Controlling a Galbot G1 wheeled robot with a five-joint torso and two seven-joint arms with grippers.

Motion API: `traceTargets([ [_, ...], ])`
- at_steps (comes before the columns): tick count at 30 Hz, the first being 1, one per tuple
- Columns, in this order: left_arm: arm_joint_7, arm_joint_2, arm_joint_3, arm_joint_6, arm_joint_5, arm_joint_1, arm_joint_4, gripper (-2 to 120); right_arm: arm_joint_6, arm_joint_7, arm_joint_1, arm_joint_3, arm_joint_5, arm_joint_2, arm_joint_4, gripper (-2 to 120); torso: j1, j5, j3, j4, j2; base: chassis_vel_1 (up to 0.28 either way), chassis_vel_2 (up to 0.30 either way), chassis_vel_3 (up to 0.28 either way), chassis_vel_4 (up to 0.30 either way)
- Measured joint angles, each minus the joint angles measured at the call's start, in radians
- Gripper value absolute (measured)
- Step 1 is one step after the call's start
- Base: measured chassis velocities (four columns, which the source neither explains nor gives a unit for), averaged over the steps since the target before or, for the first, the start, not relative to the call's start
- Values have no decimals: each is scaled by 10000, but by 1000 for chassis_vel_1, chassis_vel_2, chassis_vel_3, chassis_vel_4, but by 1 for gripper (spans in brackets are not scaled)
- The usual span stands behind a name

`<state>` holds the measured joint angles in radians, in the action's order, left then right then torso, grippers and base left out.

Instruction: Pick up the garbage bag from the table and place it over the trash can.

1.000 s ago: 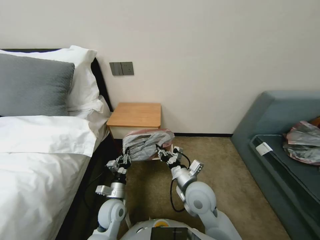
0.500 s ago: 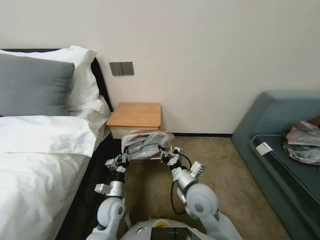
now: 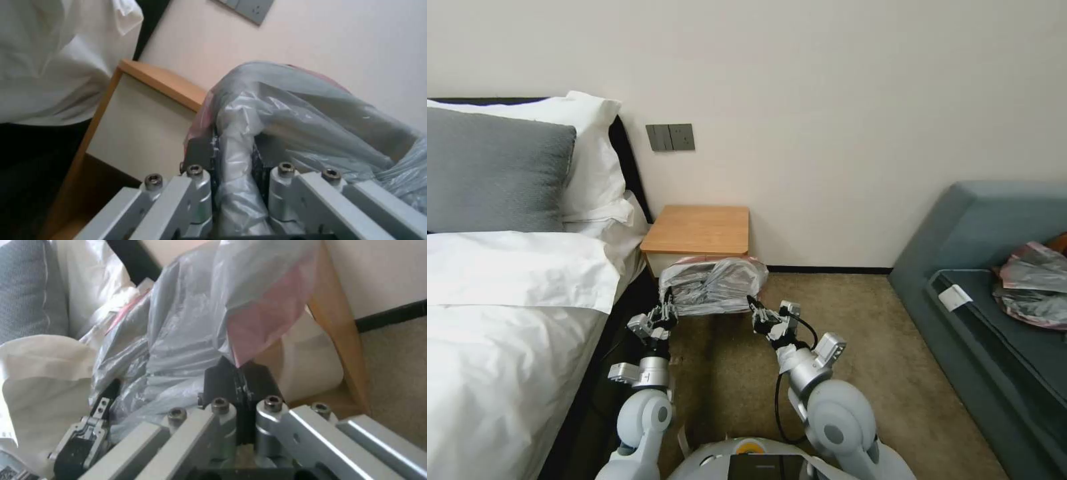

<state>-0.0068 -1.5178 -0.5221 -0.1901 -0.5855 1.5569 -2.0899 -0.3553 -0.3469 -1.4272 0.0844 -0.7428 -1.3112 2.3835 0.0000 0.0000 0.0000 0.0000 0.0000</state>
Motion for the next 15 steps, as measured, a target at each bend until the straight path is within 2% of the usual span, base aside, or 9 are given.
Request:
traceTargets([
  [7,-430,-81,-53,342,3,-49,-117,11,79,262,-457,34,397,-22,233,0,0,0,0,0,0,0,0,0,0],
  [15,-653,-149,-1,531,-45,-35,-257,11,173,326,-819,131,714,-65,241,0,0,0,0,0,0,0,0,0,0],
])
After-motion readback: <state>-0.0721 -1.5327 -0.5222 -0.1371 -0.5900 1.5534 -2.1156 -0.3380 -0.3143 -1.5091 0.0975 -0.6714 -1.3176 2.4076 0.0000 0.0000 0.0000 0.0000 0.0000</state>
